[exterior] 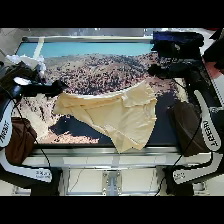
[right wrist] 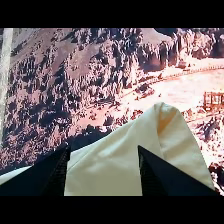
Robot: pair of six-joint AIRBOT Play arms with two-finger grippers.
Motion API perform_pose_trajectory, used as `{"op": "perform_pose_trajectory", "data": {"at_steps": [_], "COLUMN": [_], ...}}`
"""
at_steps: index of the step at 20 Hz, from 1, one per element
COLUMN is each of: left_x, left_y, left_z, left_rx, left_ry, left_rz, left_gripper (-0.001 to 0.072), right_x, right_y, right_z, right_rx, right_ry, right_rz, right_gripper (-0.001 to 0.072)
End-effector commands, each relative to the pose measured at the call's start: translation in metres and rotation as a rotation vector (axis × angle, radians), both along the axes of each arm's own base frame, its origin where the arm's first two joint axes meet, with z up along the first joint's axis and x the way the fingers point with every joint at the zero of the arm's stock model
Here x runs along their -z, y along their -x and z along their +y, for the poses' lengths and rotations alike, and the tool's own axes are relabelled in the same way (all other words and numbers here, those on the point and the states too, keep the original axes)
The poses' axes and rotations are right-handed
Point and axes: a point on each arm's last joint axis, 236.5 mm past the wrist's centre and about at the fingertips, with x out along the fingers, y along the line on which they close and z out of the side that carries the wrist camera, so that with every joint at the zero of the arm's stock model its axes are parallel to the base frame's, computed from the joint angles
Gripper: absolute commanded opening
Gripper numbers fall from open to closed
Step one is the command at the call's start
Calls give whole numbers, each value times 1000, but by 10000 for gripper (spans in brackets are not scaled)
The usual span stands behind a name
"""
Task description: Fold the shirts.
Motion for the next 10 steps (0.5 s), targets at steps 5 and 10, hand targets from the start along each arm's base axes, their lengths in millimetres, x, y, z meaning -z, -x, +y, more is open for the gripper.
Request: {"op": "perform_pose_trajectory", "data": {"at_steps": [5, 10], "left_x": [-15, 7], "left_y": [108, 168], "left_z": [82, 58], "left_rx": [-75, -199], "left_ry": [-179, -155], "left_rz": [242, 185], "left_gripper": [615, 614], "right_x": [-30, 22], "right_y": [124, 242], "right_z": [-80, -69], "right_rx": [-89, -89], "right_ry": [406, 212], "right_rz": [350, 510], "right_gripper": [483, 483]}}
